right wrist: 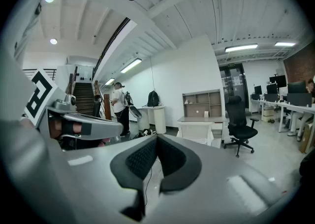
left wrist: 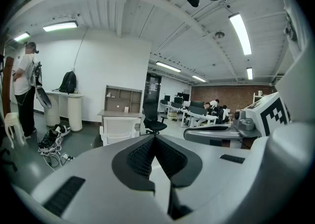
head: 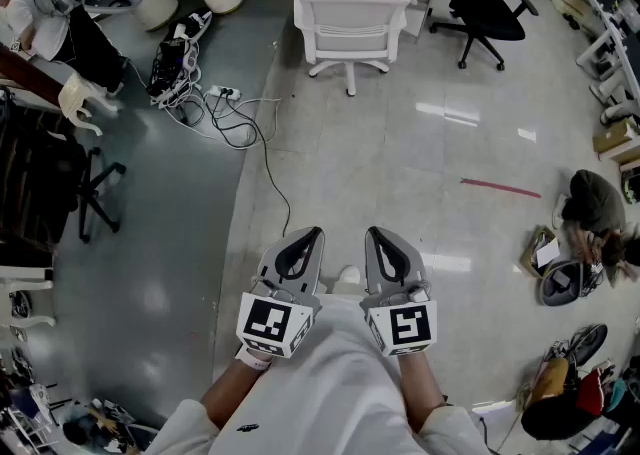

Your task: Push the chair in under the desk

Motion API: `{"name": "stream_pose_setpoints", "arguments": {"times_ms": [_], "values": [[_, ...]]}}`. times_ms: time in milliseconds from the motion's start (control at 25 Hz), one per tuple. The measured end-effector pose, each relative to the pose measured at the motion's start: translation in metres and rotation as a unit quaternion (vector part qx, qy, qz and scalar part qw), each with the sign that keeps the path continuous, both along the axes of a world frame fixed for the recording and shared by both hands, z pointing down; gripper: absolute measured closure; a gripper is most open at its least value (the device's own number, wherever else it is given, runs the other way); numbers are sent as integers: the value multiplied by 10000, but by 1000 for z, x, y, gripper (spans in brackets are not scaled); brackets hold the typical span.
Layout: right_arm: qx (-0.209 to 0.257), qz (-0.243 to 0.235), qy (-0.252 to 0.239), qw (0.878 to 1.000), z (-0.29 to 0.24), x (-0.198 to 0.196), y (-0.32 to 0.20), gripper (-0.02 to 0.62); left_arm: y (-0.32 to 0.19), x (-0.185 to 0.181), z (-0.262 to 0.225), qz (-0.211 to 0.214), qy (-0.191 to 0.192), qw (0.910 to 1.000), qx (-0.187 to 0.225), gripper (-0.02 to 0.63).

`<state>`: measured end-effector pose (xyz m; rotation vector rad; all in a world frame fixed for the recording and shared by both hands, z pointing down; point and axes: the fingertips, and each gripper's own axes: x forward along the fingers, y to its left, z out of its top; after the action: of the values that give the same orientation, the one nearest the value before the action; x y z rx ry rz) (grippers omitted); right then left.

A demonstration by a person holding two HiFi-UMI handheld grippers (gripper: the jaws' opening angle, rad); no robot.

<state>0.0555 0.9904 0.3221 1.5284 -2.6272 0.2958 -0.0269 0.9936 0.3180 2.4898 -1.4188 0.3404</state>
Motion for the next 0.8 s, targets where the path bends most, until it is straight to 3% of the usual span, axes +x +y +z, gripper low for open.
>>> {"name": "stream_pose_setpoints", "arguments": {"times_ms": [280, 480, 800], "values": [[38, -3, 8, 10000, 2, 16, -6, 584, -2, 13, 8, 13, -7, 10000, -24, 600], [167, 3, -362, 9992, 3, 22, -7, 584, -4, 19, 15, 23, -21, 10000, -28, 600], [-84, -84, -460, 9989, 20, 23, -27, 584, -25, 11, 18, -147, -70, 9999, -8, 600]]}}
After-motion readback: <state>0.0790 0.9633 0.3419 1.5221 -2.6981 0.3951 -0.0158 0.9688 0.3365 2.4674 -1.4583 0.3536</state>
